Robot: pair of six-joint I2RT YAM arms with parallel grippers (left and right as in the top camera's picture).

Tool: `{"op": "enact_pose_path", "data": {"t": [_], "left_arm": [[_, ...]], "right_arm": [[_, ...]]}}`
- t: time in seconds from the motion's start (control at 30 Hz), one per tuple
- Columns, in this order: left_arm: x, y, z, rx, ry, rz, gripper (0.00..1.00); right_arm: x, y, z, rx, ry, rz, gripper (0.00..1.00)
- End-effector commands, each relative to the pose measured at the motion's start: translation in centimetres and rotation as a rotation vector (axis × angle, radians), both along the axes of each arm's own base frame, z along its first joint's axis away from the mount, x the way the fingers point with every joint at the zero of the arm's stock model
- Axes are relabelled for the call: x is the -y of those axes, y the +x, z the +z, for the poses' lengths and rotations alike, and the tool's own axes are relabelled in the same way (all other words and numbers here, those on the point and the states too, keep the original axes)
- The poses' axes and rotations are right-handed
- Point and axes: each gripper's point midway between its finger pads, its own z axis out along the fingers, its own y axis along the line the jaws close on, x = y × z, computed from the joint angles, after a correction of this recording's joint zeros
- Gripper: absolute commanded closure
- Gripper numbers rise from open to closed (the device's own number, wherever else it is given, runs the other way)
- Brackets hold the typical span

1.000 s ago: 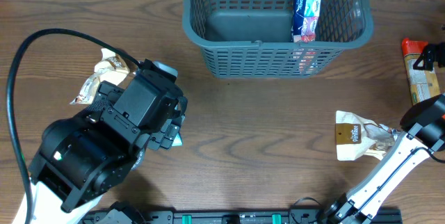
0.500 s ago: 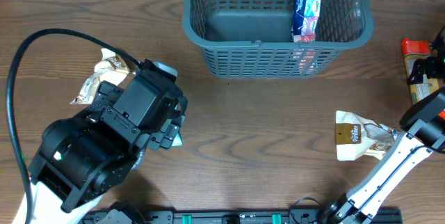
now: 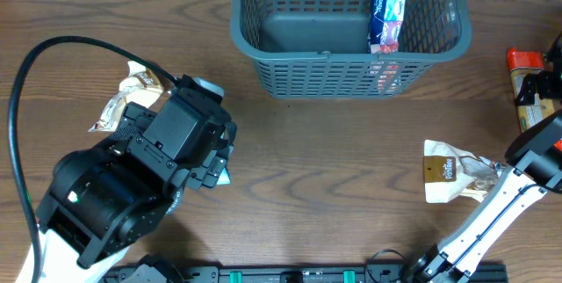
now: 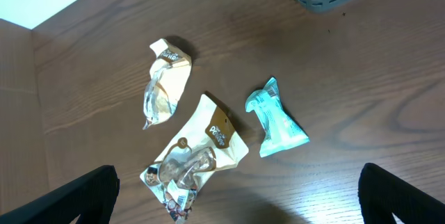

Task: Pack container
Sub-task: 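Reach the right gripper to the orange-capped spaghetti package and grasp it, then lift the spaghetti package with the right gripper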

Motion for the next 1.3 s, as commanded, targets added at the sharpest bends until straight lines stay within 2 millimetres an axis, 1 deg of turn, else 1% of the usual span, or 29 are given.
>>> {"op": "enact_pose_path", "data": {"t": [0.0, 0.1, 0.27, 0.47, 0.7, 0.83, 0.9, 0.93, 0.97, 1.03, 1.07, 1.17, 1.27], "left_arm": [[-0.2, 0.1, 0.0, 0.002, 0.012, 0.014, 0.02], [-0.2, 0.1, 0.0, 0.002, 0.012, 0.014, 0.01], [-0.2, 0.1, 0.0, 0.003, 0.012, 0.014, 0.01], [-0.1, 0.2, 0.1, 0.009, 0.006, 0.014, 0.01], [0.1, 0.5, 0.3, 0.023, -0.006, 0.014, 0.02], [0.1, 0.5, 0.3, 0.023, -0.006, 0.014, 0.01], [0.1, 0.5, 0.3, 0.023, -0.006, 0.014, 0.01], [0.1, 0.5, 0.3, 0.023, -0.005, 0.014, 0.02], [0.1, 0.5, 0.3, 0.023, -0.005, 0.014, 0.01], [0.1, 0.5, 0.3, 0.023, -0.005, 0.014, 0.01], [0.1, 0.5, 0.3, 0.023, -0.005, 0.013, 0.02], [0.1, 0.5, 0.3, 0.023, -0.005, 0.013, 0.01], [0.1, 0.5, 0.3, 0.023, -0.005, 0.013, 0.01]], "right_arm": [[0.0, -0.7, -1.0, -0.016, 0.027, -0.012, 0.01], [-0.3, -1.1, -1.7, -0.037, 0.044, -0.005, 0.01], [-0.3, -1.6, -2.7, -0.049, 0.055, -0.008, 0.01], [-0.2, -3.3, -4.2, -0.086, 0.088, -0.028, 0.01], [0.8, -4.1, -4.4, -0.079, 0.091, -0.065, 0.01], [0.6, -4.0, -4.4, -0.051, 0.121, -0.081, 0.02], [0.4, -3.8, -4.4, -0.040, 0.132, -0.085, 0.13], [0.3, -3.7, -4.4, -0.034, 0.138, -0.086, 0.38], [0.4, -3.6, -4.5, -0.030, 0.133, -0.102, 0.67], [0.5, -3.4, -4.5, -0.020, 0.129, -0.138, 0.91], [0.6, -3.3, -4.5, -0.014, 0.129, -0.154, 0.99], [0.0, -2.8, -4.5, 0.010, 0.156, -0.165, 0.99], [-1.0, -1.6, -4.4, 0.050, 0.196, -0.159, 0.99]]}}
